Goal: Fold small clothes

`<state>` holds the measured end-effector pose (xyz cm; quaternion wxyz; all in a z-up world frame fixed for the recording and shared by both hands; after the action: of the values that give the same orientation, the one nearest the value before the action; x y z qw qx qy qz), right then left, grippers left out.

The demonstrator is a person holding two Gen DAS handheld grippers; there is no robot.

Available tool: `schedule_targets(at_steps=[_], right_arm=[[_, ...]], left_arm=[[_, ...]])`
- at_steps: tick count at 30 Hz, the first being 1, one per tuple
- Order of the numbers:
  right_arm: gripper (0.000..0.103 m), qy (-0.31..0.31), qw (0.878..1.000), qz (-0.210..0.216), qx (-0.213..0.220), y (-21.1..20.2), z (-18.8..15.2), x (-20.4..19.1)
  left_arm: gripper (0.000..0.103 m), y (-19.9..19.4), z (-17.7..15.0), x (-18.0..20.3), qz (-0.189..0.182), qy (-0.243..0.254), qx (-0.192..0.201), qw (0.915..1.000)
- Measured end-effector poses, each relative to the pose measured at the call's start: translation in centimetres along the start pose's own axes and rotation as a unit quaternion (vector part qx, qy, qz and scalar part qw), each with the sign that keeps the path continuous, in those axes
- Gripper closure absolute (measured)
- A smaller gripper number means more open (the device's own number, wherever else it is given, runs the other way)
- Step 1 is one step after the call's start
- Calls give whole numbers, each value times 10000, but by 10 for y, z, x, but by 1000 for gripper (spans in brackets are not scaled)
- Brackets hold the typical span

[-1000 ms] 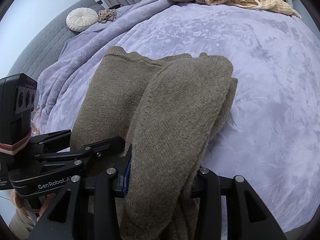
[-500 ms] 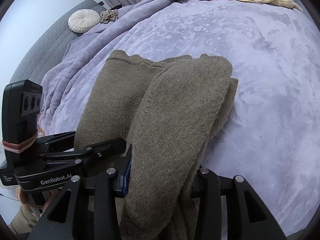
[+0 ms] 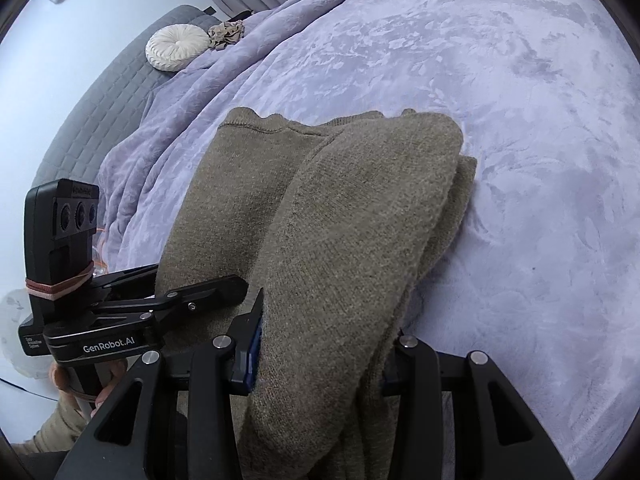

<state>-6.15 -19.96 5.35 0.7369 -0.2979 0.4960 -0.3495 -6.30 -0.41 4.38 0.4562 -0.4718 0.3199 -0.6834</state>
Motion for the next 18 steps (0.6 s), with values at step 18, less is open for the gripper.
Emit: schedule_targets(at_steps=[18], right_arm=[[41,-1657,9840,-273,601,-47,8,-50]], left_arm=[[26,-42,-2,44,212,625,409,9970]])
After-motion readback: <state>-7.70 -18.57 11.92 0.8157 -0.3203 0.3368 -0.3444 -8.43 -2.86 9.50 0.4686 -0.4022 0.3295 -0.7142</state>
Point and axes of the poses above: each gripper's, at about its wrist camera, not at the fingertips, and y roughly the way its jaws point, x to its right, z to its top, the point moved 1 cm from there along y, roughly the way its jaws point, and after that the axes turned 1 degree about y, right-handed, at the moved point
